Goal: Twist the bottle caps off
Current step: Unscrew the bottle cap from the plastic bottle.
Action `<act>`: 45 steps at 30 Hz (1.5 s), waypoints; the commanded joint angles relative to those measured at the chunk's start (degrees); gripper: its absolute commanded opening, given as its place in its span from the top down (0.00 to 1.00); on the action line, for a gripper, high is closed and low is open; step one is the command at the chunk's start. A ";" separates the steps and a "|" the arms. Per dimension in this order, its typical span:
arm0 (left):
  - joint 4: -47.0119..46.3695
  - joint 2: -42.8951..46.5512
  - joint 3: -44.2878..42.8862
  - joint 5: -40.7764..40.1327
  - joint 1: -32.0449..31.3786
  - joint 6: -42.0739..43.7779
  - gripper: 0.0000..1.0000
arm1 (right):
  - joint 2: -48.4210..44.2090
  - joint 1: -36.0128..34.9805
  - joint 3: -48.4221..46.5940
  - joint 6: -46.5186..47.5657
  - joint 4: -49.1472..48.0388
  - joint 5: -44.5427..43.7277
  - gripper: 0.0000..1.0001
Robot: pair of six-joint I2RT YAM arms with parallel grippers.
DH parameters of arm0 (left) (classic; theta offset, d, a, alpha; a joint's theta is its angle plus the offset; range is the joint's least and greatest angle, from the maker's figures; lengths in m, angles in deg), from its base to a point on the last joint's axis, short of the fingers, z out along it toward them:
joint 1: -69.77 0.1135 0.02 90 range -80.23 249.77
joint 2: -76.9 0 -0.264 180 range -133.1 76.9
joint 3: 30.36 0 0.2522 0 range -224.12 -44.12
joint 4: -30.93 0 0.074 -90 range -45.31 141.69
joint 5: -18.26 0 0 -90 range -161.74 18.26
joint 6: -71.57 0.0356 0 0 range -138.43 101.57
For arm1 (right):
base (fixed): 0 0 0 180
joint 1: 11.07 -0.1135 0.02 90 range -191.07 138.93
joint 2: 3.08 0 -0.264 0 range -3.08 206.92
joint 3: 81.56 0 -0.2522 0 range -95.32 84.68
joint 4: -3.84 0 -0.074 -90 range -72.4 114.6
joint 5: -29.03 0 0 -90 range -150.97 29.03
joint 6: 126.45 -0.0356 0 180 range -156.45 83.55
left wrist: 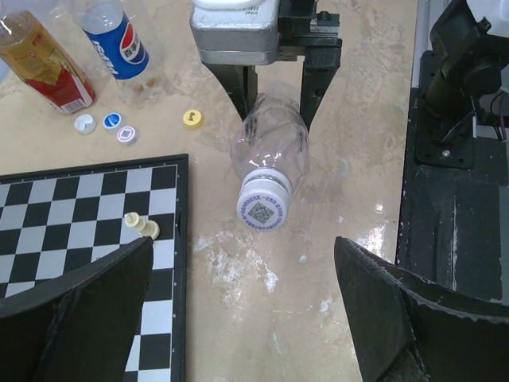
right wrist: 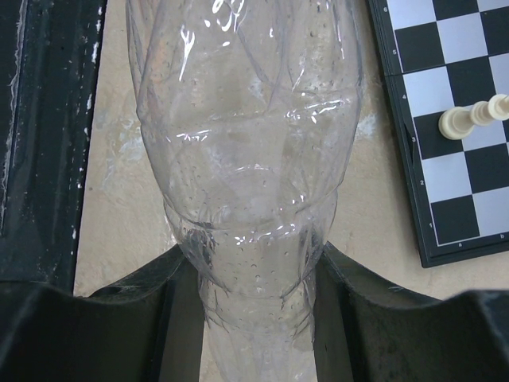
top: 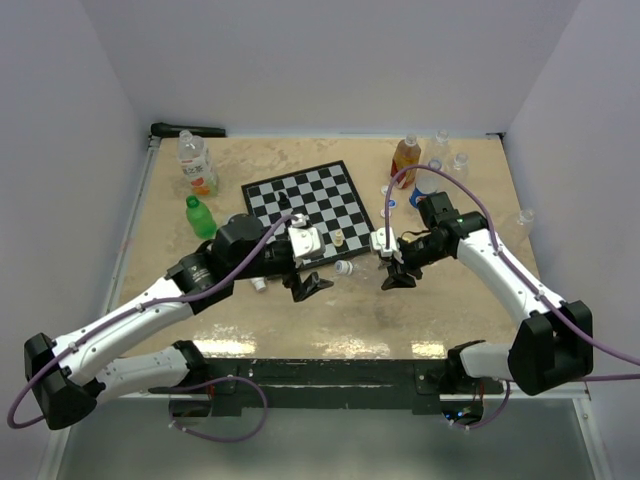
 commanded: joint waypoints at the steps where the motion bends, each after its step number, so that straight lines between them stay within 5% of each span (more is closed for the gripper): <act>1: -1.02 -1.80 -2.70 2.19 0.30 2.50 0.00 | 0.84 0.25 -1.43 1.71 1.05 2.22 0.86; 13: -2.07 -7.34 -5.34 7.19 0.47 4.61 0.10 | 1.11 -0.02 -1.61 2.76 2.11 2.66 0.86; 32: 2.23 -14.73 -9.38 14.23 1.79 3.22 0.97 | 1.37 -0.10 -1.70 3.03 2.28 2.57 0.86; 36: 1.97 -14.55 -10.17 14.32 5.03 -8.96 1.00 | 1.28 -0.10 -1.61 2.68 2.11 2.48 0.86; 42: -4.72 -10.34 -3.94 8.81 12.43 -51.15 1.00 | 1.28 -0.10 -1.52 1.80 1.32 1.96 0.86; 45: -3.49 -9.28 -3.14 6.94 12.17 -58.13 1.00 | 1.37 -0.19 -1.52 1.88 1.40 2.04 0.85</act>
